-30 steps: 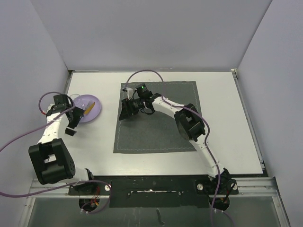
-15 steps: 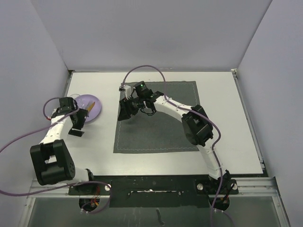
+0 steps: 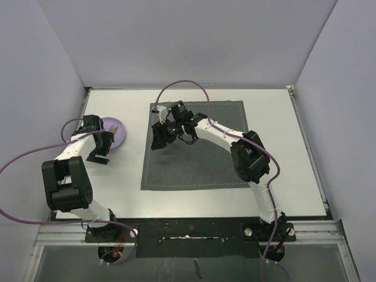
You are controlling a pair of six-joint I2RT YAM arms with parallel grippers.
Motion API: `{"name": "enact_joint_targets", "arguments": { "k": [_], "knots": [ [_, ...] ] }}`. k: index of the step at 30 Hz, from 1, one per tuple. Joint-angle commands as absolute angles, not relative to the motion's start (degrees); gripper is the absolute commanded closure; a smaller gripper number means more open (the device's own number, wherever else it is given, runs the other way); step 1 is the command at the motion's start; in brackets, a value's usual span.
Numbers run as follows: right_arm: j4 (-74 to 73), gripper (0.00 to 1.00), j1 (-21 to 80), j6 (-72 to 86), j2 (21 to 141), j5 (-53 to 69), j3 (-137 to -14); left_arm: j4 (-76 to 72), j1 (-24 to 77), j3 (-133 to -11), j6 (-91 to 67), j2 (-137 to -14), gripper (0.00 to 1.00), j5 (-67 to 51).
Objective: Set the dinner table for one person
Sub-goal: Move the plate to the center of the board.
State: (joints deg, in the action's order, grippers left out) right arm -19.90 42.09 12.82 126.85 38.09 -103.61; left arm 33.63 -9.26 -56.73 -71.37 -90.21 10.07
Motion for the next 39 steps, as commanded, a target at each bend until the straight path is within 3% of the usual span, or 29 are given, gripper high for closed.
{"name": "enact_joint_targets", "arguments": {
  "k": [1, 21, 28, 32, 35, 36, 39],
  "knots": [
    [-19.6, 0.46, 42.1, 11.7, 121.8, 37.3, -104.1, 34.1, -8.9, -61.3, -72.5, -93.4, 0.16, 13.1],
    [-21.0, 0.49, 40.7, 11.7, 118.7, 37.0, -102.1, 33.3, -9.5, -63.7, -74.4, -103.5, 0.17, 9.4],
    [-20.7, 0.50, 39.8, 12.0, 116.9, 36.9, -100.2, 27.3, -10.2, -62.8, -70.8, -105.8, 0.43, 4.3],
    [-20.7, 0.51, 39.5, 12.4, 116.3, 36.9, -99.8, 26.4, -10.2, -62.3, -69.4, -105.4, 0.67, 3.3],
    [-20.7, 0.52, 39.5, 12.7, 116.1, 36.8, -99.4, 27.8, -10.2, -63.1, -67.4, -104.9, 0.95, 3.4],
    [-20.7, 0.52, 39.5, 12.8, 116.0, 36.7, -99.3, 28.6, -10.1, -63.5, -66.6, -104.8, 1.00, 3.4],
    [-20.8, 0.53, 39.5, 13.2, 115.7, 36.7, -98.9, 31.0, -10.1, -64.9, -64.1, -104.6, 1.00, 3.3]
  ]
}}
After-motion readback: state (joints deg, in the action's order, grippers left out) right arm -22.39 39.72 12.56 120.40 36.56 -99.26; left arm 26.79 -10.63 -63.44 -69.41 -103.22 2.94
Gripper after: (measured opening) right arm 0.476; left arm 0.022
